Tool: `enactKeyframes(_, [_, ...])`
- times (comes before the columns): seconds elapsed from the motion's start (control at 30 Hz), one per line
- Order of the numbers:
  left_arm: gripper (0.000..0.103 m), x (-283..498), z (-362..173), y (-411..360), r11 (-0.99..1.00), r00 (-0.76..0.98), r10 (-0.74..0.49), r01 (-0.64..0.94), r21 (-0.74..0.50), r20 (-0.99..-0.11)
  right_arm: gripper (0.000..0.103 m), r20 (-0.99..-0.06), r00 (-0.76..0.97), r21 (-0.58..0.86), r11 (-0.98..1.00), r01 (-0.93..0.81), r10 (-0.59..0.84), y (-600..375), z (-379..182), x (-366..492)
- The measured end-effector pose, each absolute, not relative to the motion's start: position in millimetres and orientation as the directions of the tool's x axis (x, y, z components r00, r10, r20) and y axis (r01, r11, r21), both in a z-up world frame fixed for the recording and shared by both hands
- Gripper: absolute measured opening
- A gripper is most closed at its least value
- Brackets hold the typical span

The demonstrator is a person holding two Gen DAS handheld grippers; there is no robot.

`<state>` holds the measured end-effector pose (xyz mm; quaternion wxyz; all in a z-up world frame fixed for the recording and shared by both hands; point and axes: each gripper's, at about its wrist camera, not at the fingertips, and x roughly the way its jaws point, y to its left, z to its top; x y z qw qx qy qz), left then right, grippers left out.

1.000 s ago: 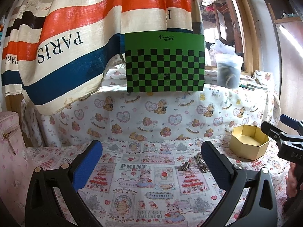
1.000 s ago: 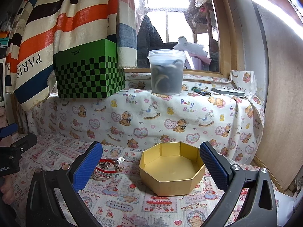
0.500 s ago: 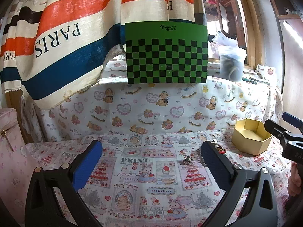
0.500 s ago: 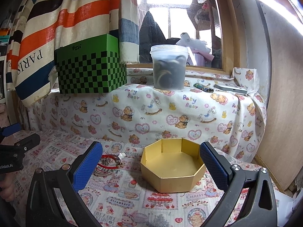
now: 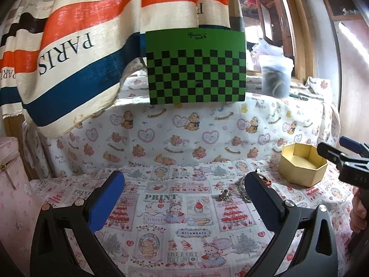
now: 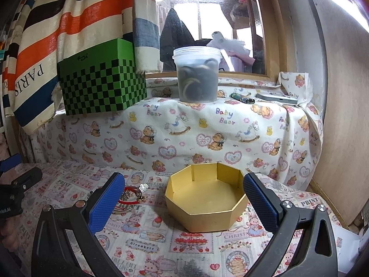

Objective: Organize jewelry
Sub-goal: 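Lower the left gripper onto the red string bracelet and close it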

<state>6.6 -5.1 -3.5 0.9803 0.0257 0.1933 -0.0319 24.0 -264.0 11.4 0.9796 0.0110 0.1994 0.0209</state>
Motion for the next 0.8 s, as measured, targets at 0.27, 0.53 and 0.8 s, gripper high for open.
enactKeyframes(0.27, [0.078, 53, 11, -35, 0.989, 0.773, -0.126, 0.146, -0.019, -0.622, 0.103, -0.435, 0.898, 0.14, 0.99, -0.004, 0.065, -288, 9, 33])
enactKeyframes(0.53, [0.045, 93, -10, -96, 0.973, 0.602, -0.155, 0.231, -0.015, -0.783, 0.094, -0.46, 0.883, 0.143, 0.989, -0.029, 0.093, -288, 6, 37])
enactKeyframes(0.8, [0.024, 132, -37, -96, 0.98, 0.536, -0.197, 0.143, -0.142, -0.821, 0.093, -0.47, 0.878, 0.16, 0.987, -0.02, 0.094, -291, 4, 39])
